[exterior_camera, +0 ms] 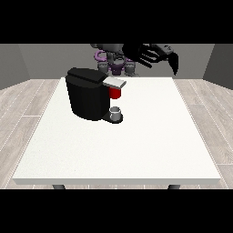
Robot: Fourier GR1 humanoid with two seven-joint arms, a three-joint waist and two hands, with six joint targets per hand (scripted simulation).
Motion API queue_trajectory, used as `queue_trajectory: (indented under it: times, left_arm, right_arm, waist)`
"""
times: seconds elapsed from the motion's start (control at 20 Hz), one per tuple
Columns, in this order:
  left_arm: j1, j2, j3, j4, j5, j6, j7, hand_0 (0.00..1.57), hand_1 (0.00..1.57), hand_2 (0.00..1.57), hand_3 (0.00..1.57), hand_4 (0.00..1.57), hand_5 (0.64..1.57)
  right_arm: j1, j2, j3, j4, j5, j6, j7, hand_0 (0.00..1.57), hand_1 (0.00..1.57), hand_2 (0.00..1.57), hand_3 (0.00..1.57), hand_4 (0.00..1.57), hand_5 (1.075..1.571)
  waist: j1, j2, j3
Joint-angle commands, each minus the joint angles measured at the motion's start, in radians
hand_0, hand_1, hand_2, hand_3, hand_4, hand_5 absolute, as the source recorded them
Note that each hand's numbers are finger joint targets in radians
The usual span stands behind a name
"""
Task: Insert the coffee pod into the coffee machine and close the lid
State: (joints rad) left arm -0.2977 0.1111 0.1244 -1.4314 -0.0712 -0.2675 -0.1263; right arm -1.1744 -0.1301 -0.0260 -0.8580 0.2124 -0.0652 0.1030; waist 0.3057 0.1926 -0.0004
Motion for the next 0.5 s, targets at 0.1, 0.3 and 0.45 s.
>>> queue_trajectory:
  times: [0.1, 0.3, 0.45]
  left_arm:
    - [-0.058, 0.015, 0.004, -0.018, 0.005, 0.001, 0.000, 0.00, 0.00, 0.00, 0.00, 0.43, 1.571]
    - [-0.087, 0.046, 0.017, -0.003, 0.067, -0.078, 0.003, 0.00, 0.00, 0.00, 0.00, 0.35, 1.571]
    - [-0.064, 0.016, 0.001, 0.010, 0.032, -0.035, -0.041, 0.00, 0.00, 0.00, 0.00, 0.22, 1.571]
  right_arm:
    - [-0.120, -0.024, -0.021, 0.048, 0.032, -0.033, -0.005, 0.00, 0.00, 0.00, 0.00, 0.00, 1.571]
    - [-0.194, -0.015, -0.026, 0.080, 0.047, -0.054, 0.048, 0.00, 0.00, 0.00, 0.00, 0.00, 1.571]
    - [-0.213, -0.019, -0.038, 0.089, 0.030, -0.018, 0.035, 0.00, 0.00, 0.00, 0.00, 0.00, 1.571]
  waist:
    - [0.050, 0.065, -0.0001]
    - [0.105, 0.081, -0.0003]
    - [0.078, 0.093, -0.0002]
